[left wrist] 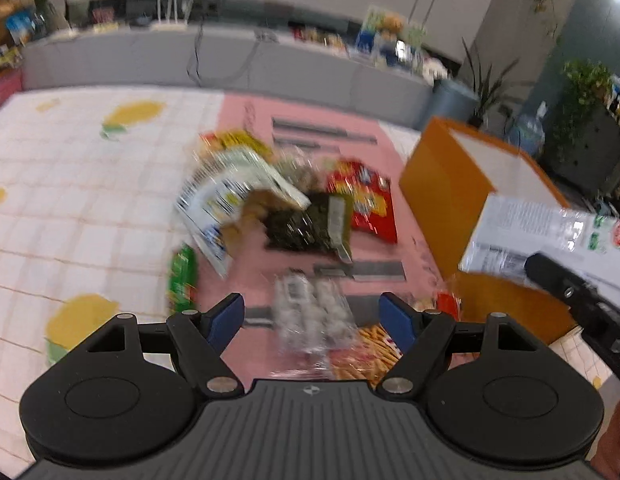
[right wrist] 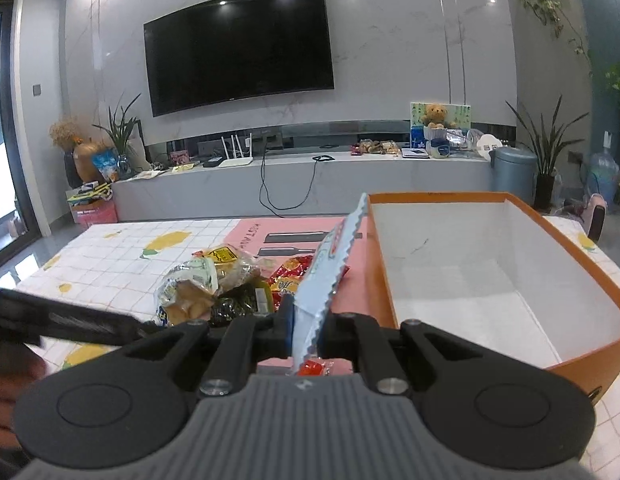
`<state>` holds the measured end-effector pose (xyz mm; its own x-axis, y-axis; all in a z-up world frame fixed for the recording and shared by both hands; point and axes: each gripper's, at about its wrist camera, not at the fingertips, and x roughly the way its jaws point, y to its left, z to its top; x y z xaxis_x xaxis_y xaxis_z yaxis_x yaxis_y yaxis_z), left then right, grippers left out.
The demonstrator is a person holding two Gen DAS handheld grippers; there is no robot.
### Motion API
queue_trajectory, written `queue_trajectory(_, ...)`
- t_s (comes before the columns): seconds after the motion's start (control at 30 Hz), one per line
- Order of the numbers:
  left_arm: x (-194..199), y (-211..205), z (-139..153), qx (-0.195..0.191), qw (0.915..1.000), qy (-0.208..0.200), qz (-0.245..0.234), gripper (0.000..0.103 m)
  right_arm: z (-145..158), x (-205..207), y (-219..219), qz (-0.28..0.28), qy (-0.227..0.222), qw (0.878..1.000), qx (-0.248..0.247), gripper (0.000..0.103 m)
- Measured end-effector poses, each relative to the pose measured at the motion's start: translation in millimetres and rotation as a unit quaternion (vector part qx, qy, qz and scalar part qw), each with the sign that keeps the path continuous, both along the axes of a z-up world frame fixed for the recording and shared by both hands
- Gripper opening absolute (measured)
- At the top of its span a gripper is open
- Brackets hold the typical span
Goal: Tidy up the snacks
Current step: 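Drop the sachet into the orange box while the left grasps the clear bag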
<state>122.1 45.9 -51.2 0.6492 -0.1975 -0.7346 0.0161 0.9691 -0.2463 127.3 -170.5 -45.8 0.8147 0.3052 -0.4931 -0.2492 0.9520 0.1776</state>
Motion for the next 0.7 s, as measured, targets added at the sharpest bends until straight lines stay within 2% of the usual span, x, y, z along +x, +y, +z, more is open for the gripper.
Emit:
queue_trajectory(0.1, 11.8, -13.7, -9.8, 0.031, 0.9993, 0.013, -0.015, 0.090, 0.7, -1.8, -0.5, 0.002, -0.002, 1.000, -0.001, 0.007)
queue_trajectory(0.2, 22.8, -22.2, -17.7, 0.066, 0.9976, 0.020, -0.004, 0.090, 0.2, -4.7, -3.4, 0.003, -0.004, 1.000, 0.003, 0.007)
queue_trajectory(0.37, 36.7, -25.0, -33.4, 0.068, 0.9966, 0.046, -0.003, 0.090, 1.8, -2.2, -8.1, -0.004, -0.006, 1.000, 0.007, 0.007)
queue_trajectory(0.53, 43.7, -19.8, -49.3, 0.039, 0.9958, 0.083, 0.004, 0.090, 7.5, -1.9, -11.2, -0.006, -0.019, 1.000, 0.014, 0.007)
queue_trajectory(0.6, 40.9, -16.4, -50.0, 0.036, 0.9969, 0.069, 0.014, 0.082, 9.9, -3.2, -12.1, -0.007, -0.026, 1.000, 0.016, 0.007)
queue_trajectory(0.63, 39.9, -14.2, -49.7, 0.025, 0.9974, 0.067, 0.012, 0.068, 10.8, -4.2, -12.4, -0.007, -0.029, 0.999, 0.016, 0.007)
queue_trajectory(0.7, 38.3, -11.9, -48.4, 0.014, 0.9976, 0.067, 0.007, 0.067, 12.2, -6.3, -12.8, -0.008, -0.035, 0.999, 0.015, 0.007)
